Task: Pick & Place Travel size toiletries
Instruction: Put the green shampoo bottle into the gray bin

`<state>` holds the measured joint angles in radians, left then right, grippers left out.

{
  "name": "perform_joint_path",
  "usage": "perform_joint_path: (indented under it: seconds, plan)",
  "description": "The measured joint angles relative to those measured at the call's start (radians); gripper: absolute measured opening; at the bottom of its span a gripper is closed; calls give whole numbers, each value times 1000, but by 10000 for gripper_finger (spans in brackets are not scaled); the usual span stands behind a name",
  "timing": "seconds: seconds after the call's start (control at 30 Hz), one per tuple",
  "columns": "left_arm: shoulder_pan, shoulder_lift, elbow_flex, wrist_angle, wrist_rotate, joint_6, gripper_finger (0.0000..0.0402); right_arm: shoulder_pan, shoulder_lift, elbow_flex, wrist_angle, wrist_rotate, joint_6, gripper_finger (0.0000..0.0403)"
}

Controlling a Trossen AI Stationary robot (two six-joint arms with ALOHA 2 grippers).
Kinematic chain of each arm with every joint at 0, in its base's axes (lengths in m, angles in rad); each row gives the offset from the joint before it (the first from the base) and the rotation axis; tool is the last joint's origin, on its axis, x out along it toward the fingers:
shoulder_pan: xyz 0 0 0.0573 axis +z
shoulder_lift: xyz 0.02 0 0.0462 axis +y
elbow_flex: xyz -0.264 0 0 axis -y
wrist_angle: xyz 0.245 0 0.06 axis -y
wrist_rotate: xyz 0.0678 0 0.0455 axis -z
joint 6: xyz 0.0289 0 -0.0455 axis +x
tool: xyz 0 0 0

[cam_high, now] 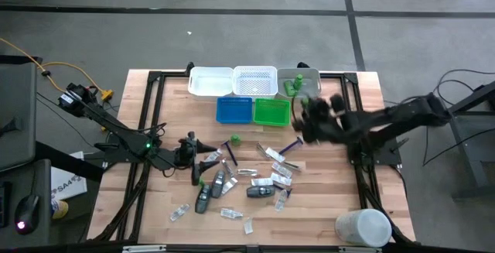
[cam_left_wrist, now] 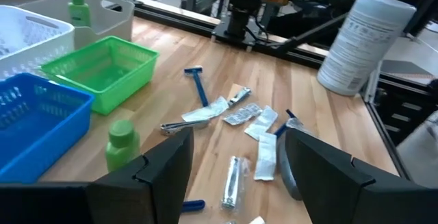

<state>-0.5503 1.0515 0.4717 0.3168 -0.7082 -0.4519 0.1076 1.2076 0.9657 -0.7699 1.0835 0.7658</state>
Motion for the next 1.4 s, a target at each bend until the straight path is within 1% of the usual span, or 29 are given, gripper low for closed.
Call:
perform_joint_path:
  seconds: [0.1, 0.23, 0.3, 0.4, 0.53, 0.7, 0.93, 1.03, 1.13, 1.23, 1.4]
  plan:
    - [0, 0, 0, 0, -14, 2, 230, -177, 38, 0, 101, -98, -137, 101]
    - [0, 0, 0, -5, -17, 2, 230, -355, 89, 0, 346, -278, -332, 101]
    - [0, 0, 0, -6, -17, 2, 230, -415, 118, 0, 445, -350, -381, 101]
    - [0, 0, 0, -6, -18, 17, 230, -472, 178, 0, 535, -382, -418, 99]
    - [0, 0, 0, -5, -22, 41, 230, -512, 275, 0, 612, -390, -435, 99]
    - [0, 0, 0, -6, -53, 67, 230, -559, 397, 0, 712, -420, -443, 99]
    - [0, 0, 0, -6, -62, 73, 230, -628, 515, 0, 823, -495, -421, 99]
    - [0, 0, 0, -6, -62, 73, 230, -647, 534, 0, 827, -536, -403, 99]
    - [0, 0, 0, -6, -62, 73, 230, -652, 539, 0, 825, -541, -400, 97]
    - [0, 0, 0, -5, -63, 73, 230, -651, 540, 0, 825, -569, -393, 97]
    - [0, 0, 0, -5, -63, 73, 230, -652, 540, 0, 798, -588, -392, 108]
